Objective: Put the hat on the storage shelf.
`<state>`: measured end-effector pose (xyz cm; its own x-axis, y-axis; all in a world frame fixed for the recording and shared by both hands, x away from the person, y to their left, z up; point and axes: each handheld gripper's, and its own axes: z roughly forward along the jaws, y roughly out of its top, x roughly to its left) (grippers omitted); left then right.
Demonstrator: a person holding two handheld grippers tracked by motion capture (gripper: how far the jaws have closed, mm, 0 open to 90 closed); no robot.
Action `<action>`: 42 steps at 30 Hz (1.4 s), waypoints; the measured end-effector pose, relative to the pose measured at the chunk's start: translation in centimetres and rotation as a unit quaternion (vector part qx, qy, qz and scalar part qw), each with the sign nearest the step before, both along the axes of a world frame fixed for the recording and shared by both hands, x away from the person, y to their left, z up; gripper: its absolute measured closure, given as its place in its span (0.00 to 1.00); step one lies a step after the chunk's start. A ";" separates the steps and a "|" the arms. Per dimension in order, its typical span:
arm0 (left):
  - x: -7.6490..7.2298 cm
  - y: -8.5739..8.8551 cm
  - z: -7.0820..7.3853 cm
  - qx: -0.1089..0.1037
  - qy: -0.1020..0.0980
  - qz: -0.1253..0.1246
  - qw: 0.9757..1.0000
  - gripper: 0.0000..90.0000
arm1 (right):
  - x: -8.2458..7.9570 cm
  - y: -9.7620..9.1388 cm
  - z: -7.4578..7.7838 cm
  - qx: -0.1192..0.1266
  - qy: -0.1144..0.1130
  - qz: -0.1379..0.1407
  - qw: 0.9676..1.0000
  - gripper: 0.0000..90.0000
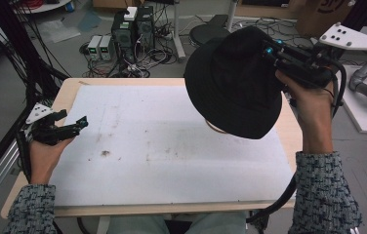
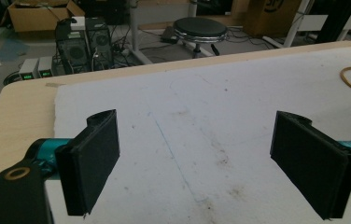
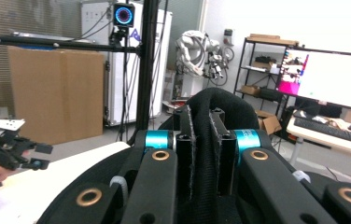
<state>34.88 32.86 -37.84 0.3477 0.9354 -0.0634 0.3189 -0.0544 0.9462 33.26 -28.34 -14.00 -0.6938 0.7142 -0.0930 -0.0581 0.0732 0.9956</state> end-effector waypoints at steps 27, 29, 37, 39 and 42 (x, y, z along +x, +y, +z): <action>0.1 0.0 -0.1 0.001 0.002 -0.003 1.000 0.18 | 7.6 -0.6 -2.4 -0.029 0.042 -0.094 0.994 0.93; 0.1 -0.1 -0.1 0.001 0.002 -0.005 1.000 0.18 | 8.1 -0.6 -2.8 -0.030 0.046 -0.100 0.993 0.93; 0.1 -0.2 -0.1 0.002 0.002 -0.006 1.000 0.18 | 9.5 -0.5 -4.3 -0.029 0.064 -0.108 0.992 0.93; 0.1 -0.2 -0.1 0.003 0.002 -0.006 1.000 0.18 | 9.8 -0.4 -4.6 -0.033 0.067 -0.111 0.991 0.93; 0.1 -0.2 -0.1 0.003 0.002 -0.006 1.000 0.18 | 10.3 -0.2 -4.9 -0.035 0.074 -0.114 0.990 0.93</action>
<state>34.95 32.64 -37.93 0.3583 0.9317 -0.0597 0.3226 -0.0635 0.9444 43.56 -28.59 -18.86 -0.5254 0.8488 -0.0584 0.1131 0.1377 0.9840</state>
